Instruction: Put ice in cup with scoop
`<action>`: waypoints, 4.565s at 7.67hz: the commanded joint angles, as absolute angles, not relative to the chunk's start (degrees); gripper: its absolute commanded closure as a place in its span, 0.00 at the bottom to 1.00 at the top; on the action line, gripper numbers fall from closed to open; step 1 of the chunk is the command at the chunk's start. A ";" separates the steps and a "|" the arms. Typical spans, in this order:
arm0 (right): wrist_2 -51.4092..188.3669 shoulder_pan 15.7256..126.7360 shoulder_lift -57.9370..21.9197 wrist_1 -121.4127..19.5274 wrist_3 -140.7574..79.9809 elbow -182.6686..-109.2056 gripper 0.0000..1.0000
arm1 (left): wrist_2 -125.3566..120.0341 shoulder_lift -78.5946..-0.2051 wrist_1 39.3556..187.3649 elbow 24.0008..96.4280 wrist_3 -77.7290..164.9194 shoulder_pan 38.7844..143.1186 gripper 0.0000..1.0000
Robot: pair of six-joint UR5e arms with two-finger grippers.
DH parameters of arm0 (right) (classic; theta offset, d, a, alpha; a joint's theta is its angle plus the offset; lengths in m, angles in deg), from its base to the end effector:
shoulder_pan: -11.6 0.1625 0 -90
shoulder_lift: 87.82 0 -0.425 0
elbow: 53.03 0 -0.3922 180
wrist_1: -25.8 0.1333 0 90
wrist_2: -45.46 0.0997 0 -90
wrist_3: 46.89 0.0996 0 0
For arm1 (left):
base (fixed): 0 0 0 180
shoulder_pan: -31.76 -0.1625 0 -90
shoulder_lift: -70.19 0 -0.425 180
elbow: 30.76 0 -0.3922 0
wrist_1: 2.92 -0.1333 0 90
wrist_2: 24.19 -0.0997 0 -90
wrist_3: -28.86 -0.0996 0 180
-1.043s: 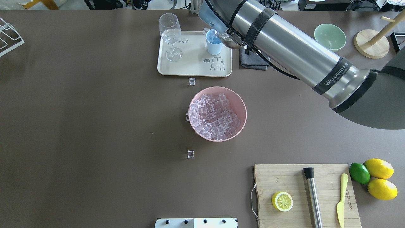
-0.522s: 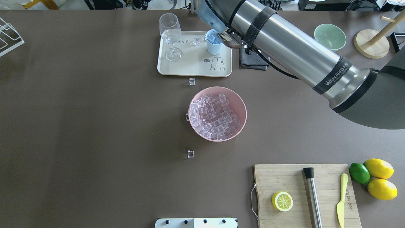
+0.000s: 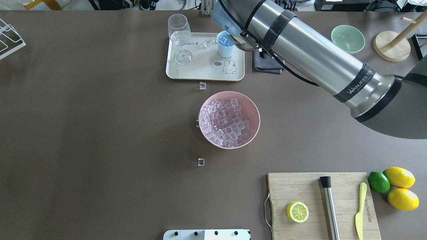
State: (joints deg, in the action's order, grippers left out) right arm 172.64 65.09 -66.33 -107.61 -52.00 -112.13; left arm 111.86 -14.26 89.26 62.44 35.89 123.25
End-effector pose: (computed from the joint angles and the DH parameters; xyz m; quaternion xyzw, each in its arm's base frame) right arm -0.4156 -0.6843 0.1679 -0.1323 -0.2935 -0.3212 0.8906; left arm -0.0733 -0.4485 0.6710 -0.0203 0.3906 -0.0689 0.9177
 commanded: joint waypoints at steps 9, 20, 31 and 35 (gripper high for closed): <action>172.37 80.51 -11.93 -94.59 -38.58 -167.64 1.00 | 111.95 -14.09 89.37 61.88 35.54 123.25 0.01; 180.81 73.83 3.24 -66.74 -24.92 -149.19 1.00 | 111.69 -14.71 89.45 61.36 35.46 123.16 0.01; 176.07 83.45 -1.85 -67.09 -25.97 -151.81 0.00 | 111.86 -14.80 89.37 61.44 35.54 122.99 0.01; 176.76 103.57 -4.33 -87.72 -56.13 -157.88 0.00 | 111.86 -14.88 89.45 61.18 35.54 122.90 0.01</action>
